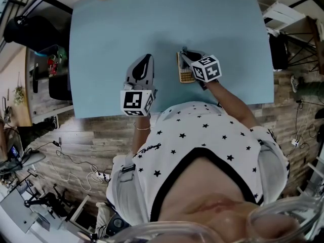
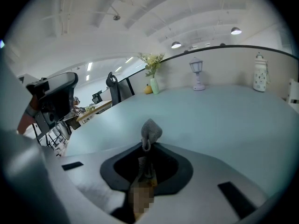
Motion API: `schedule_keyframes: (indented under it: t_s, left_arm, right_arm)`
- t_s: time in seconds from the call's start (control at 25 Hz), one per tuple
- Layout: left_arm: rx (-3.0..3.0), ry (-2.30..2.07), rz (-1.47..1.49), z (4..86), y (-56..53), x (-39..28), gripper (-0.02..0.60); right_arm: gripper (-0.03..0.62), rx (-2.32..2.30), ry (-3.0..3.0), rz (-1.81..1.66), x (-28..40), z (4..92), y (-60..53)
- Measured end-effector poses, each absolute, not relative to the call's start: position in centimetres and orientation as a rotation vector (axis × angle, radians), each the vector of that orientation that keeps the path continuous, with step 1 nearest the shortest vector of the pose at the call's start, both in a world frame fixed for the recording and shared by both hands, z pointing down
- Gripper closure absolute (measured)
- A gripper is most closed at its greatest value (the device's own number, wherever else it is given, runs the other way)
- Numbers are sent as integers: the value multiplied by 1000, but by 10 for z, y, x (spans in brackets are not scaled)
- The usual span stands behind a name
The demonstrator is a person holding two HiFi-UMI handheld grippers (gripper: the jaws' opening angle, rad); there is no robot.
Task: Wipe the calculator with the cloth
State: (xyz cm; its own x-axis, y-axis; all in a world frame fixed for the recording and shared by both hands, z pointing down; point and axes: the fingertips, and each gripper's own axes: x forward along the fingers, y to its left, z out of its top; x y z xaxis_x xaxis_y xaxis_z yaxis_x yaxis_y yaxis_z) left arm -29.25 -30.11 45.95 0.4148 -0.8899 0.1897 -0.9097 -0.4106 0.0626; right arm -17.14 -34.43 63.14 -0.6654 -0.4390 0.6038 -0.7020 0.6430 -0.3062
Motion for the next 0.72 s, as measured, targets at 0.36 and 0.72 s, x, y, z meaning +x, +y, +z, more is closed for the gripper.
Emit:
schedule_keyframes:
  t_s: [0.36,0.72]
  left_arm:
    - [2533,-1576,195,459,-302,-281,551]
    - [2549,-1572,194,457,-301,-275,551]
  right_arm:
    - [547,995,-2348,751,-137,634,-350]
    - [548,1078,-2304,753,-114,637,-351]
